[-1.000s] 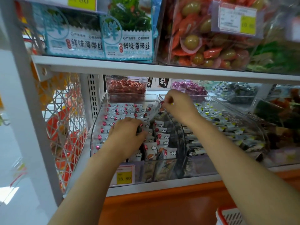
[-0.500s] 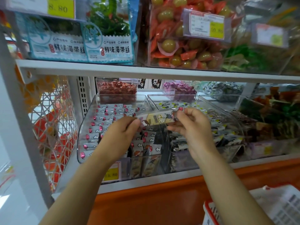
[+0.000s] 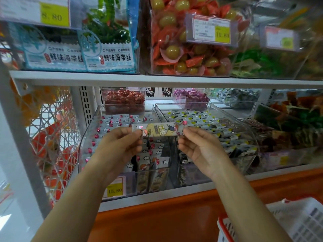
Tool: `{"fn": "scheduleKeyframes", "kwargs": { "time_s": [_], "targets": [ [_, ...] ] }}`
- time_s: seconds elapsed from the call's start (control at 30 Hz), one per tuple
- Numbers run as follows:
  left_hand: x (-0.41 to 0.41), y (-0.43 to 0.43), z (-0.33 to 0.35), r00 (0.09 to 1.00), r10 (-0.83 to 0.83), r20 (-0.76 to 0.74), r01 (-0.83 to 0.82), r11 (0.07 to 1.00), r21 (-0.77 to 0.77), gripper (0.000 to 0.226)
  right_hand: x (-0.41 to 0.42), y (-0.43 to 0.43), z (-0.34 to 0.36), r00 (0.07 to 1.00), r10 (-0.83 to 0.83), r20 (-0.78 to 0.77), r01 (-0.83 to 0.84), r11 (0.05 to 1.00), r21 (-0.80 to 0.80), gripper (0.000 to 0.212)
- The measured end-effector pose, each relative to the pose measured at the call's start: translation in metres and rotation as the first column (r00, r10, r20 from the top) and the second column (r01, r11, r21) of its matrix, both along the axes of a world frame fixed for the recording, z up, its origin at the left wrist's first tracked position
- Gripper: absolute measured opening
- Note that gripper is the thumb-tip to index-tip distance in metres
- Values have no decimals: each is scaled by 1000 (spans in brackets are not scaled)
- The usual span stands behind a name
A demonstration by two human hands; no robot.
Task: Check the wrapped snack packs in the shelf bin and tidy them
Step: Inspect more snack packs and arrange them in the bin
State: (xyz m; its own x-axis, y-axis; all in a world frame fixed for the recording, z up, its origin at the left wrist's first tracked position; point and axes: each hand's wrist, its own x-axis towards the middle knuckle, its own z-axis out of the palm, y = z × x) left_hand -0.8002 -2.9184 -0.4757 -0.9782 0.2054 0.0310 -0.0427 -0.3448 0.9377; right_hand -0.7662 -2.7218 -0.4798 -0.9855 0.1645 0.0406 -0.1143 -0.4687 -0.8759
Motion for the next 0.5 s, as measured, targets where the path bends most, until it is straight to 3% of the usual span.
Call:
{"fn": "scheduleKeyframes", "kwargs": {
  "time_s": [0.2,0.4,0.5],
  "targets": [
    [-4,-4,-1,990,-106,91,77,959,274,5,-4,-3,-1,997,60,40,-54,987,-152,10],
    [-5,-5,-1,990,-76,116,36,949,314,15,-3,-8,2,990,129,63,-103,945,-311,12],
    [-4,-5,0,995,-37,96,8,958,286,19,-4,-8,0,999,37,37,-29,979,-202,9]
  ]
}}
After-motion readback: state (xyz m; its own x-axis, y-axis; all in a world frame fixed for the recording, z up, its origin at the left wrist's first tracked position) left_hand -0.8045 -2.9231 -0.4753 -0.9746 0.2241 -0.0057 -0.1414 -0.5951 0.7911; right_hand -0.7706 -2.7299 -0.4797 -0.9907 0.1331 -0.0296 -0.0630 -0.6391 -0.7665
